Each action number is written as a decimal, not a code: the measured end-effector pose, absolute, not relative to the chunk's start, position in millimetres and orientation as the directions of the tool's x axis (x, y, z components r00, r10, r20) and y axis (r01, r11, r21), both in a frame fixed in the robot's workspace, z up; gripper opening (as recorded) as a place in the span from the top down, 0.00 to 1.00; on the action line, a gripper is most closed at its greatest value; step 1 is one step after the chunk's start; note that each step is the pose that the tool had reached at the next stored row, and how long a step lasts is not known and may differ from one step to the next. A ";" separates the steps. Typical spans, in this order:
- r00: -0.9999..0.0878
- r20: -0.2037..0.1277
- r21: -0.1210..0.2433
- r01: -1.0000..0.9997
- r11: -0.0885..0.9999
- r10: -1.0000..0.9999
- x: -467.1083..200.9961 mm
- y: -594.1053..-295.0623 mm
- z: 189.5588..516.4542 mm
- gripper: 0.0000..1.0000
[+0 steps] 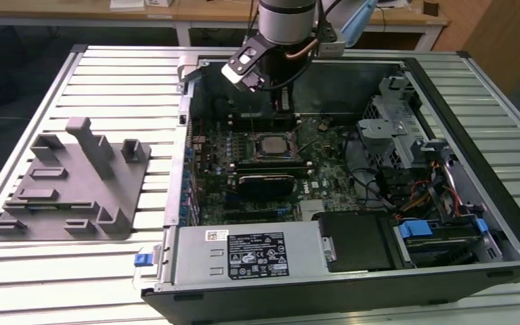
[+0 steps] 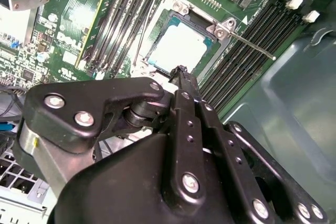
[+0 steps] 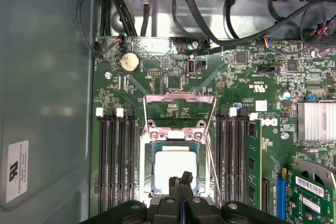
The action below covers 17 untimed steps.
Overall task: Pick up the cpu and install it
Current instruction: 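Close the cpu cover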
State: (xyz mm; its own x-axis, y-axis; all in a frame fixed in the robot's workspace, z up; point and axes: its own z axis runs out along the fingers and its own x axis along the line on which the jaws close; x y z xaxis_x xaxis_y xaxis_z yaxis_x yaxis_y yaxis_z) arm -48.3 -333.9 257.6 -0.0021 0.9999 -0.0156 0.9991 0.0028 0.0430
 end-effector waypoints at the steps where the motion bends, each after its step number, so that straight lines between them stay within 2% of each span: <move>1: -0.002 -0.016 0.043 0.999 0.003 1.000 -47.5 -333.9 257.6 0.89; 17: -0.002 -0.015 0.043 0.999 0.003 1.000 -17.3 -333.5 257.6 0.89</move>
State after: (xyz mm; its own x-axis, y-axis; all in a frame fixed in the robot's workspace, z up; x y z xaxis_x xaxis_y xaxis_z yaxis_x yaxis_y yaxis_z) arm -17.3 -333.5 257.6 -0.0019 0.9999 -0.0155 0.9991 0.0025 0.0431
